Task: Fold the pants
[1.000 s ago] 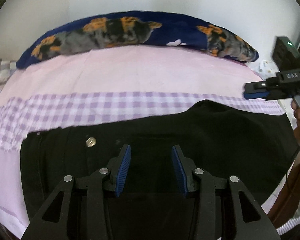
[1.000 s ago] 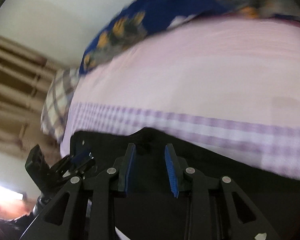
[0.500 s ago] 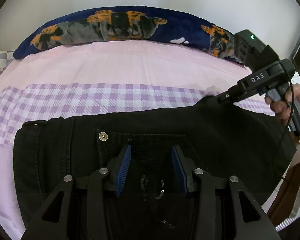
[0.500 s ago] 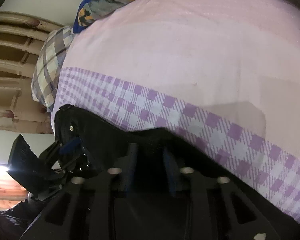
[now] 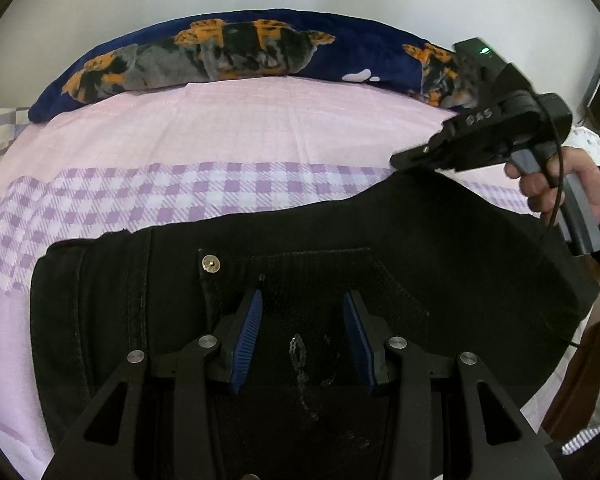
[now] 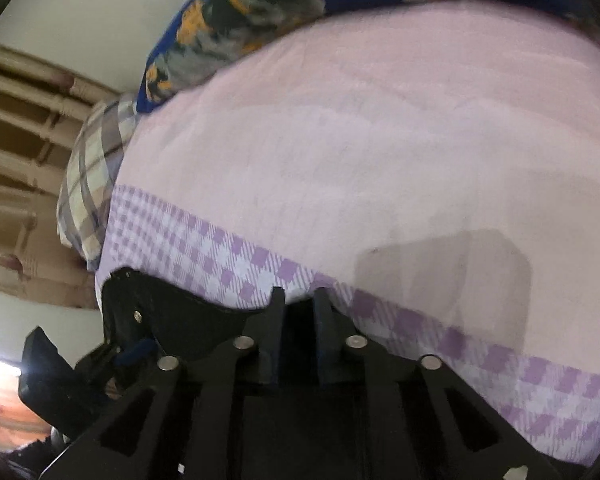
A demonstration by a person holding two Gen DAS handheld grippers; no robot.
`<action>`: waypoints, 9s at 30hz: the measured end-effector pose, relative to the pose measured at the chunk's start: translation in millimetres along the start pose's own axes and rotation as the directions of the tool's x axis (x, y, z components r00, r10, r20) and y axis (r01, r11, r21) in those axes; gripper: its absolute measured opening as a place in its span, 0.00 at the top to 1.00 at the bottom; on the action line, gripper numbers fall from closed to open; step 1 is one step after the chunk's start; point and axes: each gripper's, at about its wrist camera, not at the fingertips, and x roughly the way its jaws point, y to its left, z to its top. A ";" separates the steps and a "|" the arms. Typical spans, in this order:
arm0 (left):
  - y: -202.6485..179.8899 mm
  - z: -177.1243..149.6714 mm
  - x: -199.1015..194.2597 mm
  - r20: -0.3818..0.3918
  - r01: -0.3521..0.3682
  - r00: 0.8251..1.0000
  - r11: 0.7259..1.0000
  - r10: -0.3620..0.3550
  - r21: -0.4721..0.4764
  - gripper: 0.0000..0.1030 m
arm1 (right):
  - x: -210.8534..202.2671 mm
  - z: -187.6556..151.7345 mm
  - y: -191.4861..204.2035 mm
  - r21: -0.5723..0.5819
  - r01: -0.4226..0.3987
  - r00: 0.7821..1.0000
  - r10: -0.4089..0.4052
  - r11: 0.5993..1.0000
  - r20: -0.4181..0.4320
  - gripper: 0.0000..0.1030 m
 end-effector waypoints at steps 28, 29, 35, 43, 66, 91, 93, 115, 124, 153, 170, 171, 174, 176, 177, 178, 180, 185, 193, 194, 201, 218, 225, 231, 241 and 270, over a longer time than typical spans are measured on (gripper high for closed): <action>-115.3 66.0 77.5 -0.090 0.102 0.992 0.977 -0.086 0.188 0.57 | -198.2 -254.0 -192.4 0.549 0.082 0.871 -0.328 0.832 0.367 0.71; -115.8 64.5 77.3 -0.088 0.093 0.993 0.977 -0.077 0.191 0.57 | -207.2 -269.3 -201.1 0.583 0.077 0.860 -0.350 0.809 0.371 0.71; -115.0 50.2 54.8 -0.093 0.106 0.991 0.980 -0.091 0.169 0.56 | -263.8 -371.0 -230.7 0.730 -0.038 0.775 -0.441 0.682 0.453 0.70; -137.6 21.8 20.7 -0.094 0.177 0.982 0.969 -0.162 0.174 0.55 | -297.3 -441.6 -255.9 0.807 -0.135 0.721 -0.502 0.575 0.477 0.70; -160.8 -28.4 22.7 -0.197 0.182 0.971 0.954 -0.135 0.239 0.54 | -300.4 -433.9 -262.1 0.769 -0.237 0.644 -0.498 0.593 0.582 0.93; -64.2 -0.6 -25.3 -0.040 0.265 0.962 0.958 -0.271 -0.111 0.53 | -103.1 -230.1 -16.0 0.173 -0.100 0.959 0.049 0.980 0.279 0.92; -66.4 0.0 -24.0 -0.044 0.283 0.956 0.952 -0.290 -0.119 0.53 | -90.4 -235.6 -13.6 0.161 -0.076 0.972 0.037 0.984 0.234 0.92; -110.3 13.8 30.0 -0.224 0.463 0.833 0.860 -0.505 -0.215 0.52 | -153.0 -258.8 -48.6 0.190 -0.060 0.927 -0.016 0.980 0.375 0.70; -117.9 10.8 58.6 -0.260 0.473 0.794 0.827 -0.550 -0.304 0.52 | -162.8 -261.1 -81.5 0.310 -0.087 0.899 -0.060 0.947 0.434 0.70; -148.9 -13.6 38.3 -0.364 0.387 0.826 0.903 -0.430 -0.186 0.96 | -142.3 -260.0 -102.5 0.371 -0.062 0.914 -0.097 0.926 0.394 0.71; -130.1 -14.4 31.1 -0.346 0.329 0.866 0.932 -0.361 -0.150 0.90 | -106.9 -194.6 -70.9 0.268 -0.031 0.936 -0.067 0.963 0.346 0.68; -125.6 -13.6 27.9 -0.335 0.320 0.874 0.935 -0.353 -0.152 0.86 | -103.8 -187.0 -67.9 0.259 -0.027 0.936 -0.067 0.966 0.346 0.68; -107.9 -6.3 11.8 -0.266 0.277 0.913 0.949 -0.309 -0.152 0.82 | -96.8 -170.2 -60.6 0.244 -0.021 0.935 -0.067 0.970 0.348 0.68; -86.7 -2.7 -7.6 -0.185 0.240 0.945 0.957 -0.269 -0.165 0.80 | -89.8 -157.3 -54.4 0.233 -0.018 0.936 -0.065 0.972 0.346 0.68; -79.7 -2.3 -14.0 -0.158 0.229 0.954 0.959 -0.256 -0.168 0.79 | -86.4 -152.1 -51.6 0.228 -0.017 0.937 -0.064 0.973 0.344 0.68; -66.2 -2.0 -26.5 -0.111 0.199 0.969 0.965 -0.219 -0.174 0.78 | -80.8 -145.0 -46.3 0.219 -0.014 0.938 -0.063 0.976 0.340 0.68; -48.1 -4.7 -41.3 -0.062 0.141 0.986 0.973 -0.155 -0.184 0.71 | -73.4 -136.3 -38.7 0.204 -0.009 0.941 -0.060 0.979 0.333 0.68; 14.1 -19.2 -85.1 0.049 0.063 0.998 0.955 -0.051 -0.289 0.59 | -51.8 -119.5 -14.4 0.149 0.005 0.952 -0.050 0.989 0.303 0.68; 127.4 -63.9 -142.7 0.139 0.060 0.990 0.788 0.033 -0.613 0.51 | -35.4 -139.8 13.6 0.085 0.030 0.967 -0.051 0.996 0.249 0.68; 137.2 -72.1 -143.9 0.136 0.071 0.990 0.759 0.023 -0.647 0.50 | -36.3 -144.1 15.4 0.083 0.032 0.967 -0.052 0.996 0.249 0.68; 160.0 -113.3 -134.5 0.161 0.202 0.979 0.609 -0.122 -0.767 0.50 | -56.5 -169.1 31.5 0.077 0.024 0.961 -0.044 0.997 0.275 0.63; 162.7 -109.9 -82.8 0.169 0.216 0.976 0.605 -0.134 -0.766 0.50 | -54.6 -166.8 47.6 0.087 0.022 0.961 -0.045 0.996 0.271 0.61; 162.3 -101.9 -80.1 0.190 0.206 0.977 0.623 -0.094 -0.754 0.78 | -51.5 -164.3 52.4 0.088 0.013 0.961 -0.036 0.996 0.275 0.61; 119.8 -53.3 -123.9 0.247 0.233 0.964 0.745 -0.094 -0.626 0.83 | -76.3 -164.9 46.0 0.092 0.010 0.944 -0.040 0.996 0.328 0.61; -48.4 38.4 -136.0 0.228 0.303 0.938 0.939 -0.263 -0.165 0.84 | -155.4 -197.6 -15.0 0.189 -0.002 0.873 -0.091 0.982 0.480 0.61; -191.9 42.5 -26.0 -0.078 0.277 0.960 0.950 -0.269 0.143 0.56 | -191.8 -264.3 -115.0 0.317 -0.147 0.860 -0.037 0.937 0.509 0.61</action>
